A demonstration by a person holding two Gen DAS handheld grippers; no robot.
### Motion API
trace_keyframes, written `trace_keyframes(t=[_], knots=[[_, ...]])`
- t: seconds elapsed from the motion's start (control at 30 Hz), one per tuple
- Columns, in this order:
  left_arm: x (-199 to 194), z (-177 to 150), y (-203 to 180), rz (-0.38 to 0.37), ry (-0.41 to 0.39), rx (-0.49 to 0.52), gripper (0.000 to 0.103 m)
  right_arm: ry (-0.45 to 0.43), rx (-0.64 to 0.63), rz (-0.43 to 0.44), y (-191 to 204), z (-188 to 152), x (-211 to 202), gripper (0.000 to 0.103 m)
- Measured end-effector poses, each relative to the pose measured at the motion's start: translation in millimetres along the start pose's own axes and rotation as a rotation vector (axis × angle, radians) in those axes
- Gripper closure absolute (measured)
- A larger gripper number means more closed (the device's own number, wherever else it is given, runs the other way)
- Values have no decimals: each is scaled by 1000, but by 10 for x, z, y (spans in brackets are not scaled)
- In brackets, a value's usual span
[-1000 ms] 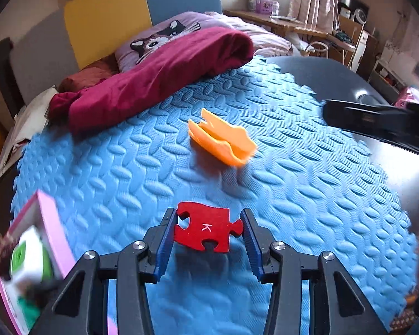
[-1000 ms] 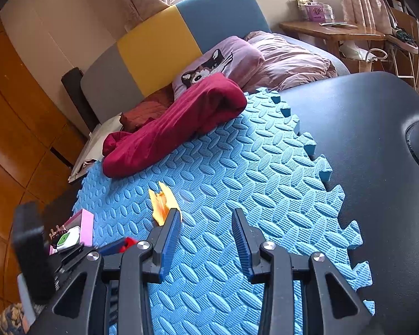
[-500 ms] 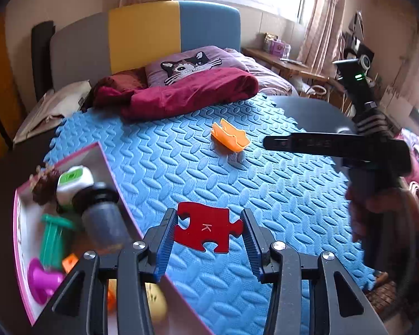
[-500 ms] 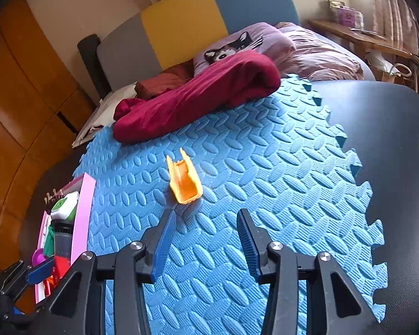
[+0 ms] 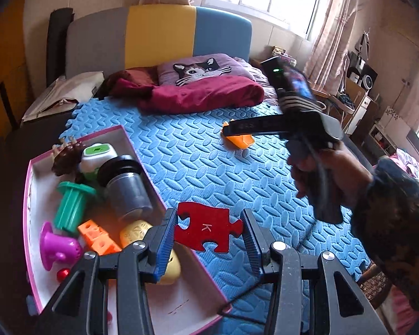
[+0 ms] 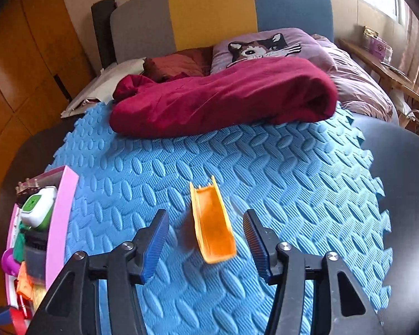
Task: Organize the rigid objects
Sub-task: 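Lift the puzzle piece with the left gripper while right grasps the orange chute, then carry the puzzle piece into the tray and open the left gripper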
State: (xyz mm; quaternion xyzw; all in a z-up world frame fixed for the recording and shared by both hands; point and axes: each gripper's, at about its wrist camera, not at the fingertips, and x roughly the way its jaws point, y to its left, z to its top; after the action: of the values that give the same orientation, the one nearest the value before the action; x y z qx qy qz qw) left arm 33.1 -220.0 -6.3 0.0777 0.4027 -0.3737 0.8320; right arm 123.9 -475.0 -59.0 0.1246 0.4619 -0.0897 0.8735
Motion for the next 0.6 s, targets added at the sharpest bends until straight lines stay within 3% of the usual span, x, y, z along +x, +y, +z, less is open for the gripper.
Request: trace_keyframes(t=[0.03, 0.07, 0.33, 0.6], knots=[[-14, -12, 10, 4, -2, -1, 56, 13, -19, -21, 28, -4, 48, 69], [-33, -22, 25, 9, -6, -2, 56, 21, -30, -28, 47, -20, 63, 77], [-105, -76, 158, 26, -25, -48, 56, 30, -166, -5, 221, -471, -119, 77], [-230, -120, 219, 77, -50, -63, 56, -88, -172, 24, 151, -732, -245, 77]])
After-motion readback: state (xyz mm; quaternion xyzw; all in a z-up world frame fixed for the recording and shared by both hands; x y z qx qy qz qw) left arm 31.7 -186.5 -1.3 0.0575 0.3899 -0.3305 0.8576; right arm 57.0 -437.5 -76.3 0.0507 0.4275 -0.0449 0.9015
